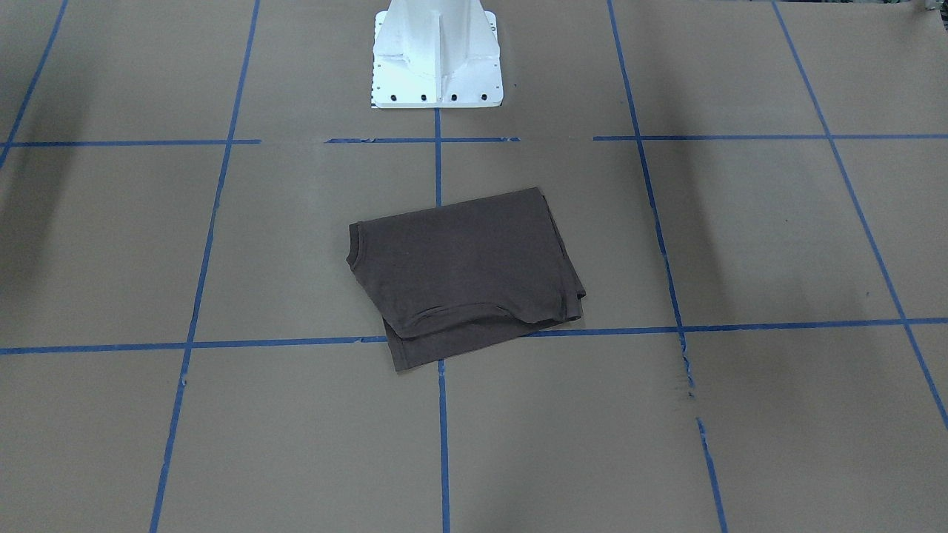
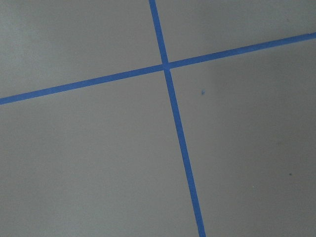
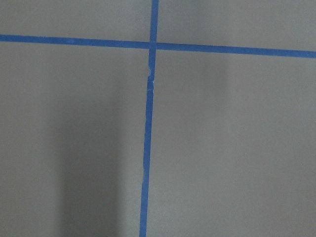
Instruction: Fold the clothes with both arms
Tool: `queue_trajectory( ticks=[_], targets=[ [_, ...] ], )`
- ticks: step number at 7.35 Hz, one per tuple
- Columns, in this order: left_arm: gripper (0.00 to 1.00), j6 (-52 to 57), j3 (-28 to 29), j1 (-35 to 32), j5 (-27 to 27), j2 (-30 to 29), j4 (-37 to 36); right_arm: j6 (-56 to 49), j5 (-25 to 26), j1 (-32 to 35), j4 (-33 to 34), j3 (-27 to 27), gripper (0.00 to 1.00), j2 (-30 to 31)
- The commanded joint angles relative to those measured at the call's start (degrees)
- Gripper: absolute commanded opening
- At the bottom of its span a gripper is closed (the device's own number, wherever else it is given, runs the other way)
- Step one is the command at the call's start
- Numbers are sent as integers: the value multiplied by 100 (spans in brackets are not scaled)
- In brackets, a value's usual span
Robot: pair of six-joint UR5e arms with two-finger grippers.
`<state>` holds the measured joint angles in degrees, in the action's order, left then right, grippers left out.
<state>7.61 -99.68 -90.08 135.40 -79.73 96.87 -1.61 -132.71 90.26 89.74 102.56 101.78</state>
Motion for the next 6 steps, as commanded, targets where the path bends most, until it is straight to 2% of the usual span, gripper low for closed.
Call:
queue_trajectory(
  ticks=[1, 6],
  targets=[
    [100, -5, 1, 8, 4, 2, -1, 3, 0, 0, -9, -8, 100, 0],
    [100, 12, 28, 34, 4, -7, 34, -15, 17, -9, -9, -61, 100, 9]
  ],
)
